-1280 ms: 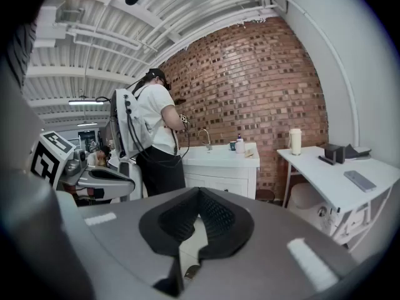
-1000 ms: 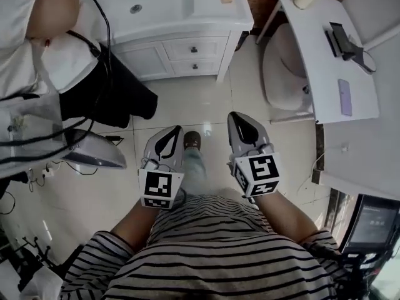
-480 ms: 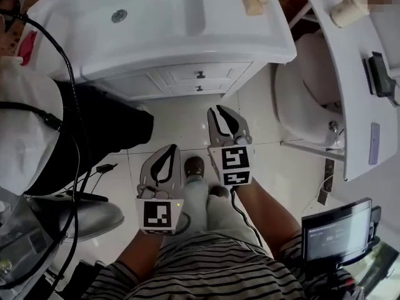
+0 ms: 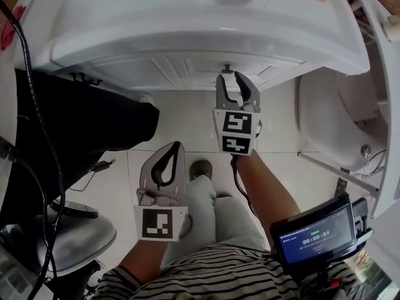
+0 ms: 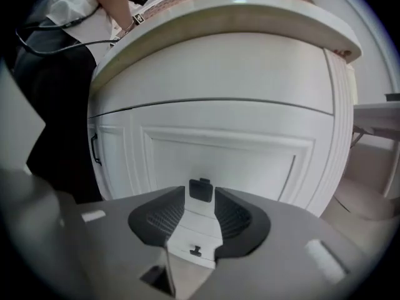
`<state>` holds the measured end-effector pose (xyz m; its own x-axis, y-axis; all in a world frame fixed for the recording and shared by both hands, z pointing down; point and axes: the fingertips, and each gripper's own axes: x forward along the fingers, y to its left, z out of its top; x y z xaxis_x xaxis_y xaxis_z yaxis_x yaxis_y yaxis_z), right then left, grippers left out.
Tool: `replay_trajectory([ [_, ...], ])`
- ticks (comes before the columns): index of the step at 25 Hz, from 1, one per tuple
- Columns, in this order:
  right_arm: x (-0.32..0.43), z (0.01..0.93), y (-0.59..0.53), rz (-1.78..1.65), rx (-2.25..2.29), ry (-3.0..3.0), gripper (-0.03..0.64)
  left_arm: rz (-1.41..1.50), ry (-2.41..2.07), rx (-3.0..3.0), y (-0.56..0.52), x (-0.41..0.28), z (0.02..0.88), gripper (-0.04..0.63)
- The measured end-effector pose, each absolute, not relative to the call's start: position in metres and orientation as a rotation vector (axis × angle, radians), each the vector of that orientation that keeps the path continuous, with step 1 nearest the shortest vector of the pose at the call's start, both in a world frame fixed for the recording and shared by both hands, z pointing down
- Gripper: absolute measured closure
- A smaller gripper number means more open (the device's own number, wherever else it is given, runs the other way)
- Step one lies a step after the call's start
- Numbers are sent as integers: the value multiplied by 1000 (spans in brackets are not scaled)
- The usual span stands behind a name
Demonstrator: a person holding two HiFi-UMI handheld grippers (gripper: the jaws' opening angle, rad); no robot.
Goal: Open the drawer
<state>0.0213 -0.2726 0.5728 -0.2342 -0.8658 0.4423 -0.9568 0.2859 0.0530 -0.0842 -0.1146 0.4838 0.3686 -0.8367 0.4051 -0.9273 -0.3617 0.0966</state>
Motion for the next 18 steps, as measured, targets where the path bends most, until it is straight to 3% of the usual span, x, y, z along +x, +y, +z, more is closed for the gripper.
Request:
replay_trajectory([
  [18, 16, 574, -250, 428, 1654, -2149, 495, 457, -1576, 2218, -94, -110, 491, 580],
])
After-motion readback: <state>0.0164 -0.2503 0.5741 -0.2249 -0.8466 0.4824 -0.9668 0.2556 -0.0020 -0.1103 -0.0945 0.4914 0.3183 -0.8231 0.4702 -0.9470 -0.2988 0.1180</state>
